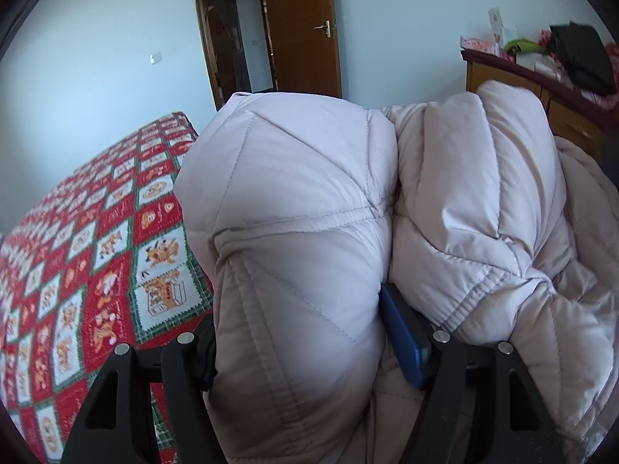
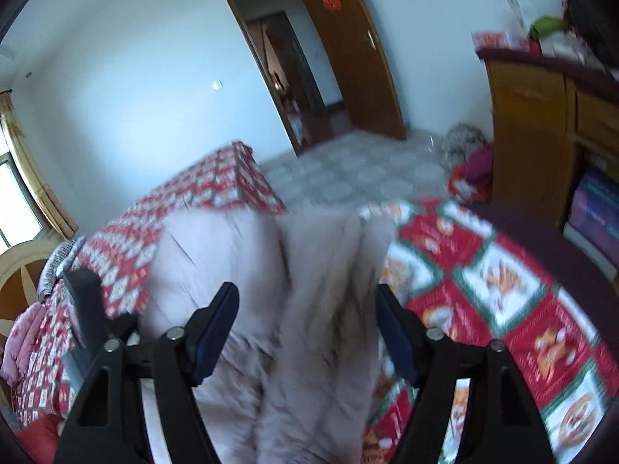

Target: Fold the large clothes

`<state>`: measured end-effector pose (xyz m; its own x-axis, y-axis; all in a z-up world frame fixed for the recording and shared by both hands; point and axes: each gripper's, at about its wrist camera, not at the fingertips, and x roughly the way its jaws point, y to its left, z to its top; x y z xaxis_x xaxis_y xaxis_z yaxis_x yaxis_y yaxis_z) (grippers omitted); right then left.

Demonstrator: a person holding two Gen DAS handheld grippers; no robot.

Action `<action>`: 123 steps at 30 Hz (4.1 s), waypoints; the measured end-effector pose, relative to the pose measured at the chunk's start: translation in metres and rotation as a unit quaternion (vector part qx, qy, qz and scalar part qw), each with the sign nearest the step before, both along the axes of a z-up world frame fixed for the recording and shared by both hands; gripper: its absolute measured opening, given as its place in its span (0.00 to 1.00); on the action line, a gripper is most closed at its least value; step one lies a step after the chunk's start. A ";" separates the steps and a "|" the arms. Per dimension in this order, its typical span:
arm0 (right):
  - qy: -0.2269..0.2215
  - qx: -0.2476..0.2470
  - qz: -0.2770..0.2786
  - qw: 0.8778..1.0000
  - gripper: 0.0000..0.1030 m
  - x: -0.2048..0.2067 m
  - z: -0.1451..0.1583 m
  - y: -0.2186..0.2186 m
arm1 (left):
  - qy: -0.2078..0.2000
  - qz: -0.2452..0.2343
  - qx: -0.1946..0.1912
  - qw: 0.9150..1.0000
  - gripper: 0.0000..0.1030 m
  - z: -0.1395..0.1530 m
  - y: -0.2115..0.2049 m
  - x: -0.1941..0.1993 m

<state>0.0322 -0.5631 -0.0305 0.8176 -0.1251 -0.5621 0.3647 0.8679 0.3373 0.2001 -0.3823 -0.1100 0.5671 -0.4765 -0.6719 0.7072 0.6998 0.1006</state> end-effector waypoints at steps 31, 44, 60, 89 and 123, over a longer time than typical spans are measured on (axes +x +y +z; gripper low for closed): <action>0.057 -0.011 -0.067 0.996 0.35 0.015 -0.082 0.023 | -0.024 -0.012 0.016 1.000 0.72 0.000 -0.003 -0.007; 0.065 -0.017 -0.099 0.993 0.40 -0.009 -0.071 0.034 | -0.019 -0.019 0.007 1.000 0.85 0.011 0.008 -0.011; 0.055 -0.088 -0.121 0.987 0.94 -0.157 -0.027 0.106 | -0.068 0.035 -0.057 0.995 0.87 0.075 0.108 -0.082; -0.106 -0.183 -0.143 0.967 1.00 -0.224 0.081 0.185 | -0.172 0.077 -0.125 0.974 0.94 0.150 0.198 -0.217; -0.128 -0.204 -0.117 0.964 1.00 -0.225 0.090 0.209 | -0.155 0.070 -0.150 0.974 0.94 0.168 0.219 -0.243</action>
<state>-0.1926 -0.3540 0.0595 0.8461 -0.4898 -0.2103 0.5158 0.8519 0.0913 -0.0432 -0.1630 0.0577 0.7941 -0.5285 -0.3002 0.5708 0.8181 0.0694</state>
